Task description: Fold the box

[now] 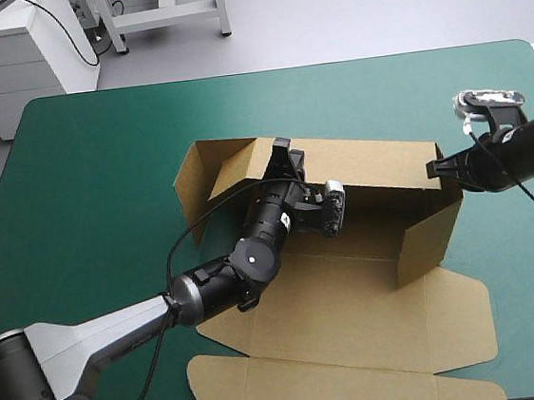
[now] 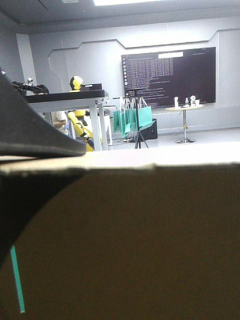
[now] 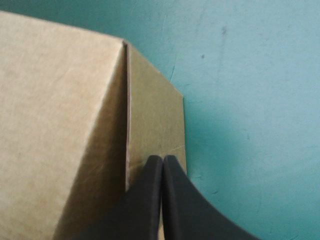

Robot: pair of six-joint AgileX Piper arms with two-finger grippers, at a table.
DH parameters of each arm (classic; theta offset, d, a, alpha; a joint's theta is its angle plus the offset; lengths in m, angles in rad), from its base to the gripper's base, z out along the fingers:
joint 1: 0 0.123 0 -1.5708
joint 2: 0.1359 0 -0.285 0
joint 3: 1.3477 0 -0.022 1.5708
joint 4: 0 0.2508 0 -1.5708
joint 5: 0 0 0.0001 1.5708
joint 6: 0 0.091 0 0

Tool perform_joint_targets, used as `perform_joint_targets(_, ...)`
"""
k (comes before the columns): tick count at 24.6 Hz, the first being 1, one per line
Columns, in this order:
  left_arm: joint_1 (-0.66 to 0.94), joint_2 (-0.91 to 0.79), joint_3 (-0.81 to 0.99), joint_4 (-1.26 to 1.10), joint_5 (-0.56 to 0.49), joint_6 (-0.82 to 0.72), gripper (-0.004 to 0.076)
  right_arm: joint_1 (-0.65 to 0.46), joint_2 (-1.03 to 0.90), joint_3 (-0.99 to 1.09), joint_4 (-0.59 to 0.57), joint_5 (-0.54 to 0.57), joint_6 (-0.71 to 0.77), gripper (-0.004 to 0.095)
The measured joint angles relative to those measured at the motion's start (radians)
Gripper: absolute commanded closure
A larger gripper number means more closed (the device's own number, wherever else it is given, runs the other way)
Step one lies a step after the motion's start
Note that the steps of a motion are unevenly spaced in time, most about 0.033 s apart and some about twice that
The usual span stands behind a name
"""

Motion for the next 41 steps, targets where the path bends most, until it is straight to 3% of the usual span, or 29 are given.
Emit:
perform_joint_targets(5,0.0,0.0,0.0,0.0,0.0,0.0,0.0732,0.0,-0.1,0.178,0.048,-0.106,-0.06,0.0928)
perform_joint_targets(12,0.0,0.0,0.0,0.0,-0.011,-0.001,0.0732,-0.006,-0.299,0.538,0.288,-0.472,-0.334,0.0925)
perform_joint_targets(14,0.0,0.0,0.0,0.0,-0.011,-0.001,0.0732,-0.006,-0.317,0.563,0.302,-0.486,-0.4,0.09)
perform_joint_targets(15,0.0,0.0,0.0,0.0,-0.011,-0.001,0.0732,-0.006,-0.322,0.563,0.297,-0.48,-0.417,0.0867)
perform_joint_targets(17,0.0,0.0,0.0,0.0,-0.011,-0.001,0.0732,-0.006,-0.322,0.563,0.275,-0.457,-0.43,0.0697)
perform_joint_targets(18,0.0,0.0,0.0,0.0,-0.011,-0.001,0.0732,-0.006,-0.322,0.563,0.259,-0.443,-0.435,0.0552)
perform_joint_targets(20,0.0,0.0,0.0,0.0,-0.011,-0.001,0.0732,-0.006,-0.322,0.563,0.224,-0.406,-0.484,0.0395)
perform_joint_targets(24,0.0,0.0,0.0,0.0,-0.012,-0.001,0.0732,-0.007,-0.322,0.565,0.242,-0.368,-0.567,0.0313)
perform_joint_targets(30,0.0,0.0,0.0,0.0,-0.015,-0.001,0.0732,-0.007,-0.322,0.567,0.288,-0.385,-0.637,0.0314)
perform_joint_targets(34,0.0,0.0,0.0,0.0,-0.013,-0.001,0.0732,-0.001,-0.299,0.568,0.398,-0.437,-0.719,0.0359)
perform_joint_targets(39,0.0,0.0,0.0,0.0,-0.007,-0.001,0.0732,0.031,-0.221,0.568,0.496,-0.567,-0.744,0.0762)
perform_joint_targets(41,0.0,0.0,0.001,0.0,0.001,-0.001,0.0732,0.052,-0.192,0.568,0.505,-0.626,-0.749,0.0829)
